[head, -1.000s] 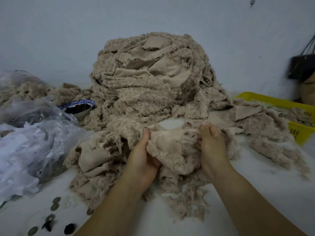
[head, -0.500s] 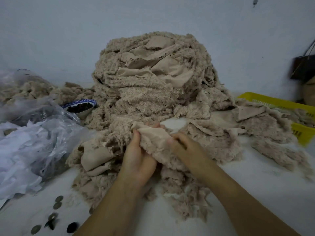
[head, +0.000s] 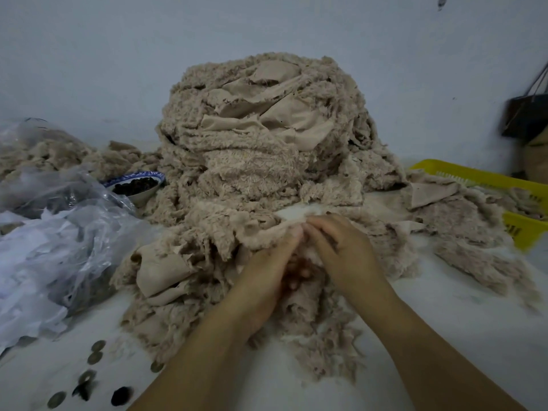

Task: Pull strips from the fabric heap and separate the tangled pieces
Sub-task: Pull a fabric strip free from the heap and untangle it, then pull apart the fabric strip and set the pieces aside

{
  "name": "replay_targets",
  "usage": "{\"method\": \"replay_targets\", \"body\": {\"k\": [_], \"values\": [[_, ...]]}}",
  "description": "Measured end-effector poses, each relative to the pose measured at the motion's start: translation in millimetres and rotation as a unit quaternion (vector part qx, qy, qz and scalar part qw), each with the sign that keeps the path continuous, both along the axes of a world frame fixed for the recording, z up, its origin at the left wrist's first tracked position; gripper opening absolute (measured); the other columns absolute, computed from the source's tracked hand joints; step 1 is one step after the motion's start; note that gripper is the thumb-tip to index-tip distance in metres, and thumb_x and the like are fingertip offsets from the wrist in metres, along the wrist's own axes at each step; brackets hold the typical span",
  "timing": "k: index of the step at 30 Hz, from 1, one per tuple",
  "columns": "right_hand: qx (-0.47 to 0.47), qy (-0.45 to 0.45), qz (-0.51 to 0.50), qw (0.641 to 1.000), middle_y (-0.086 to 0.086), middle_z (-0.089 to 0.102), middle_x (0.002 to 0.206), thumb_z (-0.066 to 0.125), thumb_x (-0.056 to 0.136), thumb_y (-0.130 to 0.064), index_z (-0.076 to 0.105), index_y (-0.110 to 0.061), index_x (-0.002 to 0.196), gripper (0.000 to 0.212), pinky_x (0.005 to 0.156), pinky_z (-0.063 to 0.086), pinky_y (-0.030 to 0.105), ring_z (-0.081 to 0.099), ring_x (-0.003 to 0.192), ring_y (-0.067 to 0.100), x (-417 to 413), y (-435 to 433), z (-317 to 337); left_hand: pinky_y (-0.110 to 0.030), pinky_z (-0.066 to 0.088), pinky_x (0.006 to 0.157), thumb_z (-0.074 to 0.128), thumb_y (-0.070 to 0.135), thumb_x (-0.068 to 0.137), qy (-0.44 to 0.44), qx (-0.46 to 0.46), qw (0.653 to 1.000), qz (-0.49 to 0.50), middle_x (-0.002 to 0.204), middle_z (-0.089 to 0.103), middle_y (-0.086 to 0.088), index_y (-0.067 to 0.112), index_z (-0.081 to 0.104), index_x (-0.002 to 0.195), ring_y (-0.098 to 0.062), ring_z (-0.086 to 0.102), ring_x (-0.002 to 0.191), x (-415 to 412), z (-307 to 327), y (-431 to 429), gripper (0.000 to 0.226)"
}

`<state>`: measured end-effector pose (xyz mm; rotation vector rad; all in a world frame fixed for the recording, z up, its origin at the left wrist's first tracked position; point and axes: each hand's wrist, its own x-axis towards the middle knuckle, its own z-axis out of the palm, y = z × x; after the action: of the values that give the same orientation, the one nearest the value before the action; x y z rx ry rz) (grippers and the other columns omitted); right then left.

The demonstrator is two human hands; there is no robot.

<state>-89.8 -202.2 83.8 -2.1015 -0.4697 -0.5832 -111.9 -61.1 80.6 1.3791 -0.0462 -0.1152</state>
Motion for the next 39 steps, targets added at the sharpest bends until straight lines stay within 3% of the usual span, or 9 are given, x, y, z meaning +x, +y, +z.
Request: {"method": "replay_targets", "body": {"k": [2,5,10,15,19,22,27,32,39], "values": [[-0.014,0.027,0.024,0.999,0.001,0.063,0.105,0.056,0.100,-0.027,0.069,-0.019,0.122,0.026,0.084,0.050,0.032,0.059,0.096,0.014,0,0,-3,-0.020,0.048,0.056,0.062,0.046,0.090,0.006,-0.023,1.000,-0.018,0.086,0.074,-0.005,0.016,0.081,0.094,-0.012,0.066,0.072,0,-1,0,0.036],[-0.030,0.102,0.064,0.992,-0.013,0.064,0.113,0.058,0.096,-0.042,0.063,-0.034,0.125,0.030,0.085,0.050,0.024,0.059,0.101,0.001,4,-5,-3,-0.020,0.055,0.057,0.061,0.030,0.089,0.032,-0.190,0.981,0.020,0.093,0.075,-0.008,0.012,0.081,0.092,-0.011,0.070,0.074,3,4,6,0.027],[-0.015,0.137,0.033,0.990,-0.005,0.059,0.071,0.058,0.097,-0.019,0.065,-0.036,0.092,0.019,0.054,0.039,0.017,0.051,0.059,0.002,10,-11,-7,-0.027,0.060,0.063,0.052,0.025,0.102,0.056,-0.375,0.919,0.110,0.096,0.077,-0.012,0.004,0.064,0.109,-0.020,0.076,0.082,11,11,25,0.025],[0.023,0.141,-0.004,0.990,-0.003,0.061,0.112,0.055,0.098,-0.012,0.063,-0.018,0.118,0.023,0.071,0.041,0.008,0.056,0.092,0.011,15,-16,-11,-0.030,0.061,0.062,0.050,0.030,0.103,0.069,-0.357,0.921,0.141,0.111,0.064,-0.017,0.008,0.060,0.112,-0.028,0.069,0.095,10,12,26,0.026],[0.078,0.140,0.004,0.987,-0.023,0.047,0.128,0.048,0.098,-0.016,0.054,-0.047,0.124,0.041,0.059,0.035,0.010,0.047,0.069,-0.002,10,-18,-8,-0.024,0.057,0.052,0.053,0.033,0.101,0.073,-0.220,0.960,0.161,0.074,0.073,-0.006,0.007,0.065,0.098,-0.013,0.071,0.063,9,8,25,0.029],[0.127,0.153,0.057,0.978,-0.044,0.046,0.118,0.040,0.094,-0.044,0.056,-0.057,0.109,0.025,0.070,0.040,0.005,0.054,0.095,-0.013,3,-13,-1,-0.022,0.055,0.050,0.058,0.027,0.099,0.074,-0.199,0.964,0.161,0.065,0.069,-0.003,0.006,0.065,0.090,-0.010,0.067,0.057,8,8,22,0.024],[0.136,0.144,0.059,0.978,-0.011,0.068,0.109,0.034,0.084,-0.085,0.073,-0.032,0.087,0.066,0.089,0.045,0.017,0.059,0.107,-0.004,0,-7,-5,-0.024,0.059,0.060,0.061,0.006,0.095,0.052,-0.234,0.963,0.125,0.077,0.073,-0.007,0.001,0.062,0.092,-0.014,0.073,0.068,7,7,18,0.006],[0.058,0.182,0.096,0.977,-0.022,0.054,0.068,0.056,0.095,-0.051,0.056,-0.038,0.075,0.023,0.057,0.034,0.006,0.051,0.064,-0.007,1,0,-7,-0.022,0.059,0.061,0.055,-0.006,0.095,0.035,-0.204,0.971,0.121,0.085,0.076,-0.011,-0.001,0.066,0.094,-0.016,0.074,0.075,5,7,11,0.012],[-0.039,-0.004,0.009,0.999,-0.006,0.039,0.096,0.057,0.084,0.002,0.041,-0.025,0.084,0.031,0.068,0.034,0.020,0.039,0.085,0.013,3,5,-4,-0.025,0.061,0.070,0.048,0.008,0.102,0.023,-0.119,0.986,0.118,0.098,0.077,-0.013,0.004,0.073,0.095,-0.022,0.075,0.091,6,3,10,0.026]]}}
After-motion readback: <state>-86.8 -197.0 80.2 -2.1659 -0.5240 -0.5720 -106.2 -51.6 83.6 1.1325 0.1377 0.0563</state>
